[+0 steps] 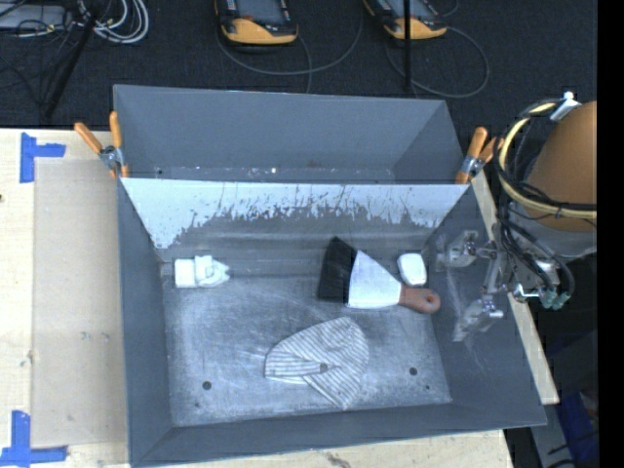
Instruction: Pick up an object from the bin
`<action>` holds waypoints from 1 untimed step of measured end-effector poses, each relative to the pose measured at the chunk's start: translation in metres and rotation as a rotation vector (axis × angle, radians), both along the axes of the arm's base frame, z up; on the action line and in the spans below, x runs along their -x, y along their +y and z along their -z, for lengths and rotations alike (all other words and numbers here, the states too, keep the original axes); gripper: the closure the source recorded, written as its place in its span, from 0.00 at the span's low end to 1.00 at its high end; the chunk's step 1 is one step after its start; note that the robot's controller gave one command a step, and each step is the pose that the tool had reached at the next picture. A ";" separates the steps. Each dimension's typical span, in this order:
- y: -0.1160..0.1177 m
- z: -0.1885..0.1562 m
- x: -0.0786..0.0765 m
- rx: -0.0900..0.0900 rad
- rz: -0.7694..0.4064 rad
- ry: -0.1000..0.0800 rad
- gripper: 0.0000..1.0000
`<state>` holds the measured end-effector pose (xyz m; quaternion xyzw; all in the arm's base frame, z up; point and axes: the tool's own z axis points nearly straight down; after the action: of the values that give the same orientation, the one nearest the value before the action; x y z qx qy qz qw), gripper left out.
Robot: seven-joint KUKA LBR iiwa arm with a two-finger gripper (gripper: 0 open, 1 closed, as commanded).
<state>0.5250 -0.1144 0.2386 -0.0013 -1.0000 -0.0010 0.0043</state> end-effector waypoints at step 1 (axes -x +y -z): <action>0.000 -0.004 -0.002 0.002 -0.003 -0.008 0.00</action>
Offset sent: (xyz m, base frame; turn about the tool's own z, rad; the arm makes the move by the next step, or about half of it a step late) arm 0.0101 0.0322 -0.1280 0.2711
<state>0.5265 -0.1141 0.2426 0.0001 -1.0000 -0.0002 0.0005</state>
